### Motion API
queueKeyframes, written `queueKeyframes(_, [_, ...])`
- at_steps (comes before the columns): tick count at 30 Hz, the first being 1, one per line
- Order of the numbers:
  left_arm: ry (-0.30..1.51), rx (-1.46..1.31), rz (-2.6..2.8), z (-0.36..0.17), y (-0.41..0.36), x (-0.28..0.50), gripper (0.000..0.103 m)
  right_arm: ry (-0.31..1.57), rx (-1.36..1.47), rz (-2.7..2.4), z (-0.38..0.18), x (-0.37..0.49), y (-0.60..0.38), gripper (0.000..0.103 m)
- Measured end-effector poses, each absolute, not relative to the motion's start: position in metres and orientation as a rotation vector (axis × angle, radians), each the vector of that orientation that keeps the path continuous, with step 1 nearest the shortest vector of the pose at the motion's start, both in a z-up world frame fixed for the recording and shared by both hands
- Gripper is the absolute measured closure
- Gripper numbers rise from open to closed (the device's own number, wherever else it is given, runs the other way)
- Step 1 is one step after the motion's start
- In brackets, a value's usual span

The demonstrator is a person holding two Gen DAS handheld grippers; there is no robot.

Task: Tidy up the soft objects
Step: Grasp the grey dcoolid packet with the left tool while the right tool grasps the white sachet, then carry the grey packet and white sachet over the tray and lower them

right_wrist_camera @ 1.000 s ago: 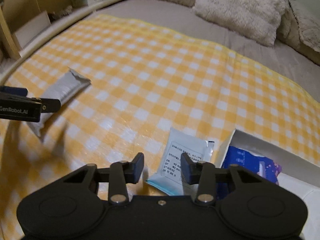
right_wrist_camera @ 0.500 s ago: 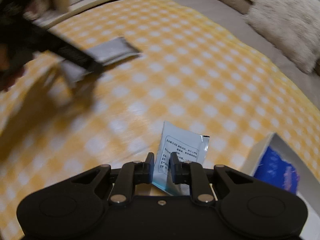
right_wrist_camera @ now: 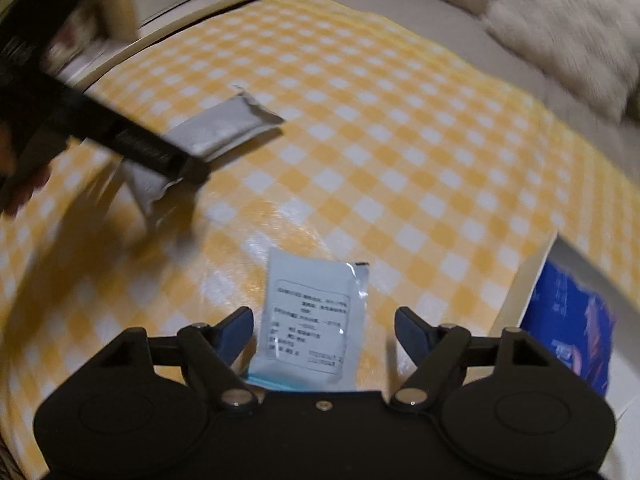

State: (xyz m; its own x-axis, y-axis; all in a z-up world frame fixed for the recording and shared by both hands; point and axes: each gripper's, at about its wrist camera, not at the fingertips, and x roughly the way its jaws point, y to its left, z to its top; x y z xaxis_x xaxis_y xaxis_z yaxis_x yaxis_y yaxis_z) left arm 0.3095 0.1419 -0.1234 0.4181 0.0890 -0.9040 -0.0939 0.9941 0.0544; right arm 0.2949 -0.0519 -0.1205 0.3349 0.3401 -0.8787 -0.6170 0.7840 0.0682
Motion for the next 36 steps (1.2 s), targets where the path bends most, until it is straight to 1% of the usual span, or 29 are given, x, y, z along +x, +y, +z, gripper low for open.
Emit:
queueKeyframes(1, [1.134, -0.002, 0.112, -0.124, 0.139, 0.309, 0.044, 1.078, -0.274, 0.638, -0.123, 0.298, -0.054, 0.033])
queueKeyframes(2, [1.134, 0.000, 0.111, -0.125, 0.135, 0.310, 0.045, 1.100, -0.247, 0.649, -0.125, 0.301, -0.056, 0.034])
queueKeyframes(3, [1.133, 0.000, 0.109, -0.125, 0.133, 0.309, 0.046, 1.122, -0.224, 0.662, -0.128, 0.303, -0.058, 0.041])
queueKeyframes(5, [1.131, -0.011, 0.105, -0.125, 0.130, 0.313, 0.047, 1.155, -0.228, 0.668, -0.136, 0.306, -0.054, 0.042])
queueKeyframes(6, [1.128, -0.021, 0.100, -0.125, 0.130, 0.314, 0.047, 1.146, -0.255, 0.675, -0.136, 0.304, -0.052, 0.043])
queueKeyframes(9, [1.115, -0.058, 0.084, -0.122, 0.135, 0.314, 0.047, 1.125, -0.293, 0.707, -0.131, 0.298, -0.045, 0.057])
queueKeyframes(10, [1.106, -0.066, 0.083, -0.119, 0.137, 0.312, 0.047, 1.122, -0.290, 0.711, -0.129, 0.297, -0.043, 0.059])
queueKeyframes(14, [1.071, -0.076, 0.086, -0.105, 0.147, 0.303, 0.048, 1.063, -0.309, 0.701, -0.116, 0.290, -0.041, 0.059])
queueKeyframes(26, [0.937, -0.157, 0.069, -0.053, 0.150, 0.270, 0.048, 0.892, -0.166, 0.664, -0.063, 0.279, -0.068, 0.058])
queueKeyframes(36, [0.814, -0.223, -0.010, -0.011, 0.121, 0.239, 0.048, 0.750, -0.045, 0.625, -0.014, 0.256, -0.113, 0.059])
